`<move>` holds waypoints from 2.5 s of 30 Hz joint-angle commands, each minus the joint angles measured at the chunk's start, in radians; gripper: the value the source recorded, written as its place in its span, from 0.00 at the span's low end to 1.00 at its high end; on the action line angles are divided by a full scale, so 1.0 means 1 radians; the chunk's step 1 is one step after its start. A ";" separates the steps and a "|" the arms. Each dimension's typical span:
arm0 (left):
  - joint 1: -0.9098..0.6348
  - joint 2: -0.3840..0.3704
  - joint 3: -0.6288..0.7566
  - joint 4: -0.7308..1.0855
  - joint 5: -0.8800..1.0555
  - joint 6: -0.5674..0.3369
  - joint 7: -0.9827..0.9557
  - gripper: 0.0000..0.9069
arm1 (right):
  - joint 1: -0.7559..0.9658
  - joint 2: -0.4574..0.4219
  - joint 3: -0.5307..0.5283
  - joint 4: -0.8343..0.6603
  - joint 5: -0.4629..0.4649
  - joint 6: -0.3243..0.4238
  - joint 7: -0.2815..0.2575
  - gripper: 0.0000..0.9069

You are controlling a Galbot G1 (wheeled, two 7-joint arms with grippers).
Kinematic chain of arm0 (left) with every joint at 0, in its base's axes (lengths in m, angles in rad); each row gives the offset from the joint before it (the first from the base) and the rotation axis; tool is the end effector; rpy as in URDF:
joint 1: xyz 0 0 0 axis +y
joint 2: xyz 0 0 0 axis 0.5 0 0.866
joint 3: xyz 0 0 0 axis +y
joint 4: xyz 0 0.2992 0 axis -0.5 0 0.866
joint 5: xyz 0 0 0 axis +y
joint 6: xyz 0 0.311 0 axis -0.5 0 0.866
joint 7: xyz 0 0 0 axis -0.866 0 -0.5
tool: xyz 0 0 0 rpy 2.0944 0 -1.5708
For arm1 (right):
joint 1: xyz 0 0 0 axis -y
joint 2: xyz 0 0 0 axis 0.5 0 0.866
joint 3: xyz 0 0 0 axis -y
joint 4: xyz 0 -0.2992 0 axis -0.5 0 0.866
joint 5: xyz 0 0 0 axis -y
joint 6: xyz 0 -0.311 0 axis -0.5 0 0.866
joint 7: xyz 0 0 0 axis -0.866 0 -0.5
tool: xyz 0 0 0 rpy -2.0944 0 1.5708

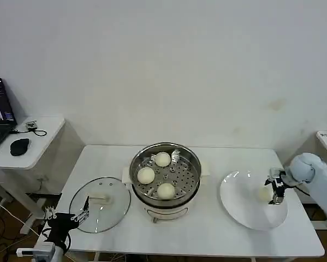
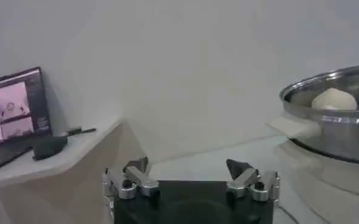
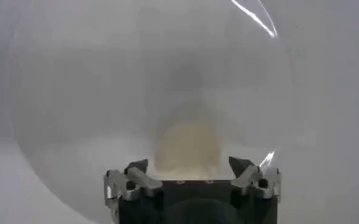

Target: Take steamed baozi put them in steamer then cover it.

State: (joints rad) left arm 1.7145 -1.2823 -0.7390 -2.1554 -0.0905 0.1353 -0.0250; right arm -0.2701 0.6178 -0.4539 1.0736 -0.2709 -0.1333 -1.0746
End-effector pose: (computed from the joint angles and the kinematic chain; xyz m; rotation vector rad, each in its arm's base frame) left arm 0.1331 0.0894 -0.2405 0.0742 -2.9328 -0.3985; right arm 0.4203 -0.2335 -0.2094 1.0280 -1.4273 1.2660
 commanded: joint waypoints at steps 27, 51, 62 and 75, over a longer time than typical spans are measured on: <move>-0.005 -0.004 0.015 -0.046 0.013 0.011 0.001 1.00 | 0.470 -0.127 -0.247 0.317 0.161 -0.095 -0.089 0.71; -0.006 -0.009 -0.002 -0.064 0.027 0.017 0.001 1.00 | 0.871 0.375 -0.676 0.490 0.744 -0.550 0.260 0.72; -0.014 -0.012 -0.008 -0.055 0.021 0.014 0.002 1.00 | 0.693 0.384 -0.734 0.415 0.712 -0.585 0.283 0.72; -0.019 -0.009 -0.007 -0.020 0.021 0.006 0.001 1.00 | 0.613 0.384 -0.696 0.343 0.623 -0.555 0.255 0.73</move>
State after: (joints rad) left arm 1.6958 -1.2919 -0.7459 -2.1827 -0.0694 0.1416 -0.0240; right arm 0.3910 0.9780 -1.1419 1.4496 0.3673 -0.6737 -0.8306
